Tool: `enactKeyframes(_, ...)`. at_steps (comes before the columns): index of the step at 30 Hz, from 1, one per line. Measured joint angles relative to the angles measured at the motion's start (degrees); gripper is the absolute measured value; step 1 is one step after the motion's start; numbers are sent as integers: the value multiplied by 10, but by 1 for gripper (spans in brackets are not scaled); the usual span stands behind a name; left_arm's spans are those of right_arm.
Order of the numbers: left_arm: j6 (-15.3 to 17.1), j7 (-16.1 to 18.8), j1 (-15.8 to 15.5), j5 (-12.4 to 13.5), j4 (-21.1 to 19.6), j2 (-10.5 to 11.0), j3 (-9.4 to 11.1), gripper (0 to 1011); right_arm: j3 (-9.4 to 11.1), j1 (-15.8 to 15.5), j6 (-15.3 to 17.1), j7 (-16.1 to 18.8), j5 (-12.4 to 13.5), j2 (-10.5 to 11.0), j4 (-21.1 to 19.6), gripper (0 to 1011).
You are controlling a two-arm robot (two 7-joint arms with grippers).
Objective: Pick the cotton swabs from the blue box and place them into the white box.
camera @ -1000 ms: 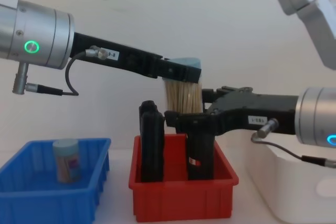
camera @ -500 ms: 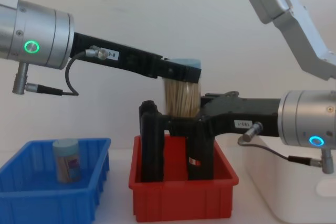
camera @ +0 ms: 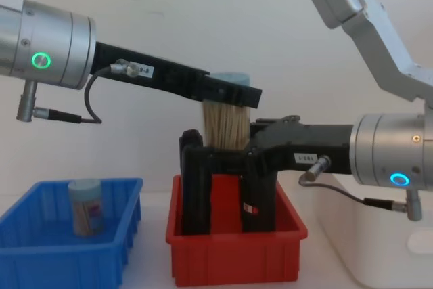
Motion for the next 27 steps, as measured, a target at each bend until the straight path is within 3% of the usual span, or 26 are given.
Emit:
enactKeyframes(8, 0, 0, 0, 0, 0, 0, 0, 1003, -1, 1, 0, -4, 0, 1, 0, 667)
enactKeyframes(19, 0, 0, 0, 0, 0, 0, 0, 1004, 0, -1, 5, -20, 3, 5, -3, 667)
enactKeyframes(27, 0, 0, 0, 0, 0, 0, 0, 1004, 8, -11, 12, -54, 20, 14, -11, 665)
